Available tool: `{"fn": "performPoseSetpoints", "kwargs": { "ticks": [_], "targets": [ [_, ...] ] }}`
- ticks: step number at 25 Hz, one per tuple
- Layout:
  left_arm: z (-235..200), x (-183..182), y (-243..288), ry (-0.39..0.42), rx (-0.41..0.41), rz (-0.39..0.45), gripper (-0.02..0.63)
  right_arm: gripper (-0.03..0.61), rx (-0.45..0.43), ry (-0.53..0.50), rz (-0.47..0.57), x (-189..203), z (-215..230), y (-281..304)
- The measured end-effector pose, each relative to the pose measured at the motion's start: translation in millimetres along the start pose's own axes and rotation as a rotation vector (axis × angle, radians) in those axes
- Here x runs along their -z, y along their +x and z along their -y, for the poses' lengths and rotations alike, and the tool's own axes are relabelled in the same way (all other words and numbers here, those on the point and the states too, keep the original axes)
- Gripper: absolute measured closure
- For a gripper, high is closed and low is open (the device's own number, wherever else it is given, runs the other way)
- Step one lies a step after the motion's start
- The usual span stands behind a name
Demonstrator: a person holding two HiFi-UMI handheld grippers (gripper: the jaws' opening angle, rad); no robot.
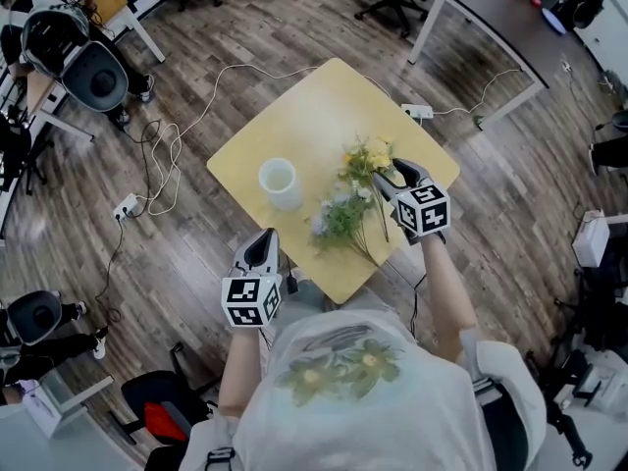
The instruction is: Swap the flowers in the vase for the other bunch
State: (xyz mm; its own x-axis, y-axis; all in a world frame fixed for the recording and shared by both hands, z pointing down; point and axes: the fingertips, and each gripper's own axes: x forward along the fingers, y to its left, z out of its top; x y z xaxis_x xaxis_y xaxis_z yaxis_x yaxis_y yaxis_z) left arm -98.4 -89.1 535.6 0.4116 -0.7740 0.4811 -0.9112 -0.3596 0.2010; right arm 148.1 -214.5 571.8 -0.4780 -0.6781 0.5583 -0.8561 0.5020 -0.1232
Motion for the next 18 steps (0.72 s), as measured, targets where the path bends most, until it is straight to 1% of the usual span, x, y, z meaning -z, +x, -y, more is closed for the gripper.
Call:
{"fn": "performPoseSetpoints", "kwargs": {
  "ticks": [4, 10, 18],
  "targets": [
    [-6, 1, 4, -0.008, -0.010, -0.013, 0.596, 0.350, 0.032, 0.028, -0.012, -2, 17, 10],
    [-8, 3, 17, -0.017, -0.013, -0.031, 0.595, 0.335, 0.071, 0.117, -0.014, 0, 42, 26],
    [-15, 8, 35, -0.032, -0.011, -0.066, 0.595, 0.314, 0.076, 0.163, -0.081, 16, 53, 59]
  ]
}}
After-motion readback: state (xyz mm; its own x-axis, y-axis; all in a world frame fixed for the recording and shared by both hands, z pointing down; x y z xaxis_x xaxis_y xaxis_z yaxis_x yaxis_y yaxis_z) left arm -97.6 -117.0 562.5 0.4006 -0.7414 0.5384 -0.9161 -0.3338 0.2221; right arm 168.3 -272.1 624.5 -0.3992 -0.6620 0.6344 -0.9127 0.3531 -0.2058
